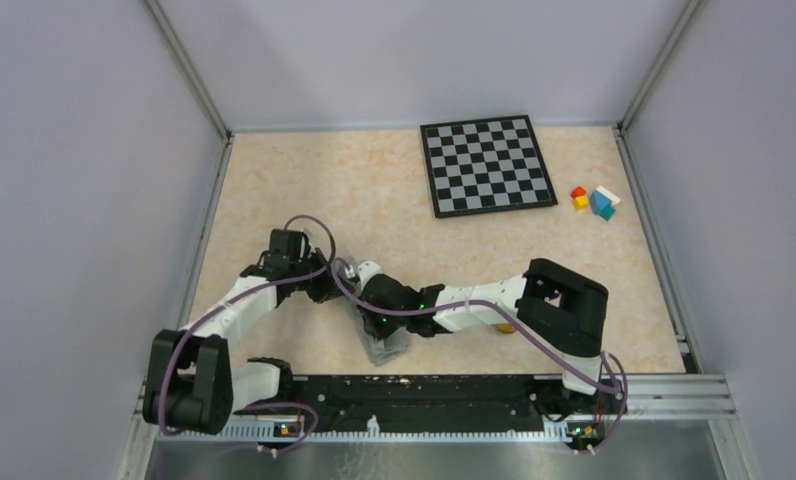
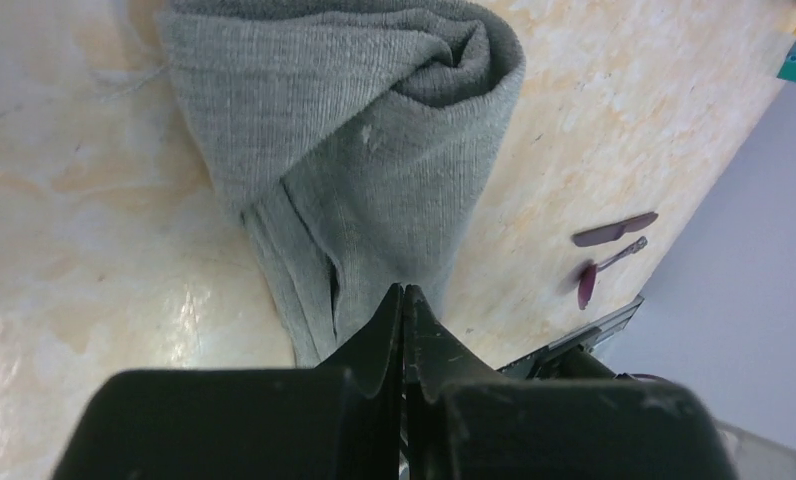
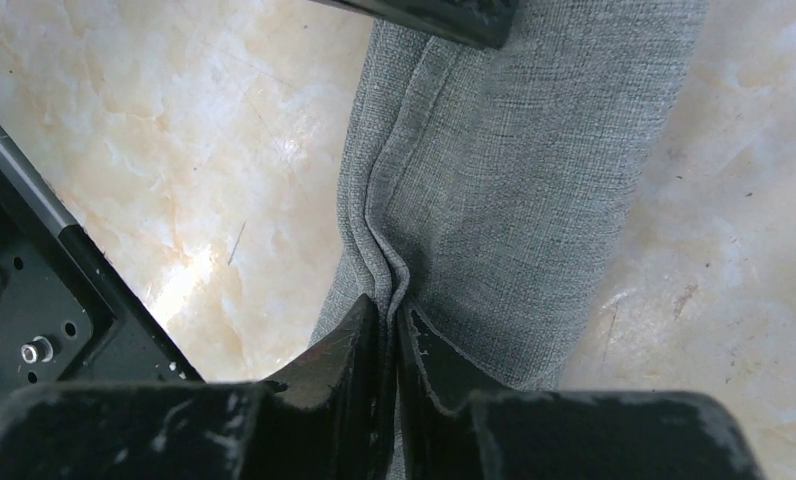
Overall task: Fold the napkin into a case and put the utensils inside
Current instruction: Smooth out the smaller rectangle-folded napkin at the center of the board, then pick up the smaller rectangle-folded napkin from the center of the board.
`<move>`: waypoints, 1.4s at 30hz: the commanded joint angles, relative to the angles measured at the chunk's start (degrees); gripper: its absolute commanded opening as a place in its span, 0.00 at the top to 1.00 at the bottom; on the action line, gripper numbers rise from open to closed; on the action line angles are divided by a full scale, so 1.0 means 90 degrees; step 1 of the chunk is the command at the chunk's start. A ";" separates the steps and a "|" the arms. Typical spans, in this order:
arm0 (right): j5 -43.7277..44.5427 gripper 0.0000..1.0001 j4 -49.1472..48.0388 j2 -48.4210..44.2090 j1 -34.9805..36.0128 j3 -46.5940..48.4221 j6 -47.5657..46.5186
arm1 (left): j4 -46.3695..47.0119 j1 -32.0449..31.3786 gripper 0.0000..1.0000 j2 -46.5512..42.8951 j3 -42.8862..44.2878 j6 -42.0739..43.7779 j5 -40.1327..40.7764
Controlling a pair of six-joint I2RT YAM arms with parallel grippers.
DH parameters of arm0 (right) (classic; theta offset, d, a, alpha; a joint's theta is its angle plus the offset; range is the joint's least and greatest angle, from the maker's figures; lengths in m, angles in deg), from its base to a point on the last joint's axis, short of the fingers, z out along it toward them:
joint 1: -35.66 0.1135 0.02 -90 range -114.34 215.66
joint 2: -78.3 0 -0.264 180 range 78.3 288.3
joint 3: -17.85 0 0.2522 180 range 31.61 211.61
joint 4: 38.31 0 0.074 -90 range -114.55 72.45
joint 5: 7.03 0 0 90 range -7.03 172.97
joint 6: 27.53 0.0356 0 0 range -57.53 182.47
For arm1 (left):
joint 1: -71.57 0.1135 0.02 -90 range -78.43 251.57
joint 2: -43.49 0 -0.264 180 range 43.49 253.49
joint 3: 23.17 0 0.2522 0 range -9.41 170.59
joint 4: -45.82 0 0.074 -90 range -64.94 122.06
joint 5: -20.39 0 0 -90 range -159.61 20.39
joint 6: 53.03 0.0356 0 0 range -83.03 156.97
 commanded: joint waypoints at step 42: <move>0.4065 0.74 0.0802 0.1064 0.1276 0.0743 -0.1154 | 0.0852 0.0772 0.98 0.1182 -0.0533 0.1096 0.0098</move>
